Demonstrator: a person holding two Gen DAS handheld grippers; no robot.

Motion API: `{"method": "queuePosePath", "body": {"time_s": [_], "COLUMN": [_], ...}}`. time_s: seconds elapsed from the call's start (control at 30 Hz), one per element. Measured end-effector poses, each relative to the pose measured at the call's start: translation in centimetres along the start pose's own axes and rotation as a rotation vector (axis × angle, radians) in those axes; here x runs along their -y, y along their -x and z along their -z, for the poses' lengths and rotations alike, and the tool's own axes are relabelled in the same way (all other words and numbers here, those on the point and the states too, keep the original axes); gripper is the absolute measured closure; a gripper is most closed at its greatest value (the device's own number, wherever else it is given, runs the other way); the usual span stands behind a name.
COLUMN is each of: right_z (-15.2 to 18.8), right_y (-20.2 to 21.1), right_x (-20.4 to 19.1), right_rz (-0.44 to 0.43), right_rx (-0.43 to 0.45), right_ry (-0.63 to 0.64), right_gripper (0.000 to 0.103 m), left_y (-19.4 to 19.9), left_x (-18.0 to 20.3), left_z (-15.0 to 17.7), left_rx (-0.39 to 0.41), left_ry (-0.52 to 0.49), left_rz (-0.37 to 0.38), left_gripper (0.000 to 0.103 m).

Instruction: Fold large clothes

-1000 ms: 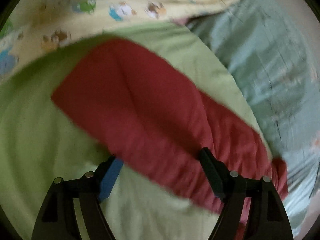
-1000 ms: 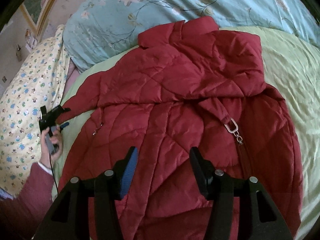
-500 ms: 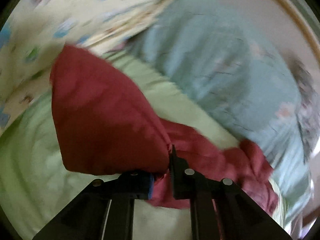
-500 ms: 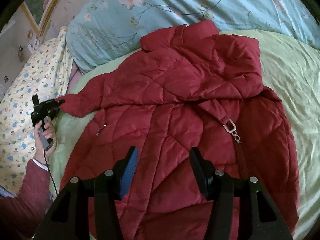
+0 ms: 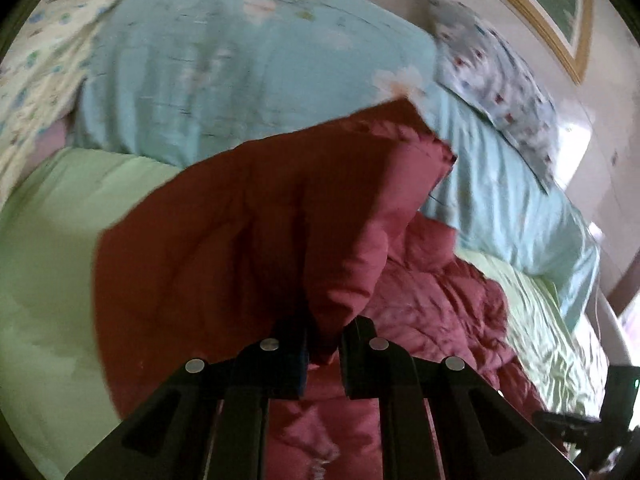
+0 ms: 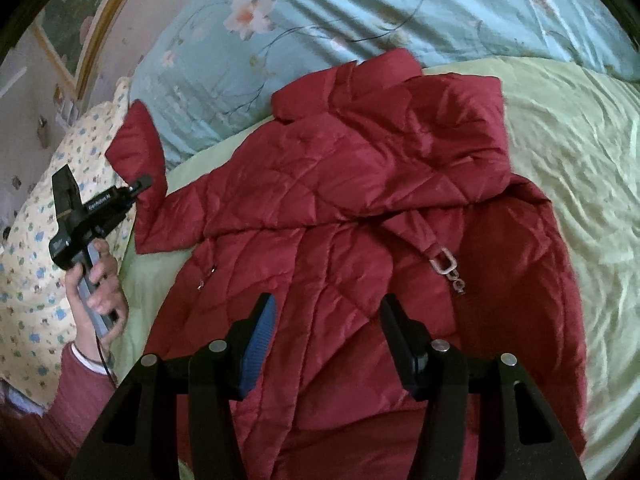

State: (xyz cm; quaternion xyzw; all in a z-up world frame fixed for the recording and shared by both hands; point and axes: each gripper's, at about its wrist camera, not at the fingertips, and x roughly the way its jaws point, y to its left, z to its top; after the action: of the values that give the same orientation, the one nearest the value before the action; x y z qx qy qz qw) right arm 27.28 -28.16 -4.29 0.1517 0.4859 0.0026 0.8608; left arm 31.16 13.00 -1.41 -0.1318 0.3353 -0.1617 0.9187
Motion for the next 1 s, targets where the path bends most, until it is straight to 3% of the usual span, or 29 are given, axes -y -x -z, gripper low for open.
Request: {"method": "queuePosePath", "body": {"time_s": [0.3, 0.43, 0.73, 0.77, 0.83, 1.0], "right_z": [-1.8, -2.9, -5.9, -6.3, -7.2, -9.3], "right_y": [0.7, 0.8, 0.4, 0.1, -0.6, -2.7], "right_x": [2.5, 3.3, 6.3, 6.6, 7.3, 8.9], "right_rz": [-0.050, -0.080, -0.127, -0.138, -0.171, -0.234], "right_rx": [0.050, 0.074, 0.120, 0.120, 0.115, 0.096], "right_ry": [-0.093, -0.118, -0.205, -0.218, -0.247, -0.297], "right_gripper": [0.046, 0.046, 0.045, 0.043, 0.028, 0.024], "left_y": [-9.4, -14.1, -20.8, -21.2, -22.0, -24.0], "left_x": [8.0, 11.1, 14.6, 15.1, 15.9, 16.5], "left_z": [0.0, 0.9, 2.3, 2.9, 3.4, 3.4], "left_rx": [-0.092, -0.147, -0.222, -0.229, -0.238, -0.248], "left_ry": [-0.107, -0.138, -0.181, -0.207, -0.251, -0.298], "left_rz": [0.116, 0.128, 0.187, 0.184, 0.178, 0.165], "left_gripper": [0.093, 0.093, 0.093, 0.093, 0.093, 0.093]}}
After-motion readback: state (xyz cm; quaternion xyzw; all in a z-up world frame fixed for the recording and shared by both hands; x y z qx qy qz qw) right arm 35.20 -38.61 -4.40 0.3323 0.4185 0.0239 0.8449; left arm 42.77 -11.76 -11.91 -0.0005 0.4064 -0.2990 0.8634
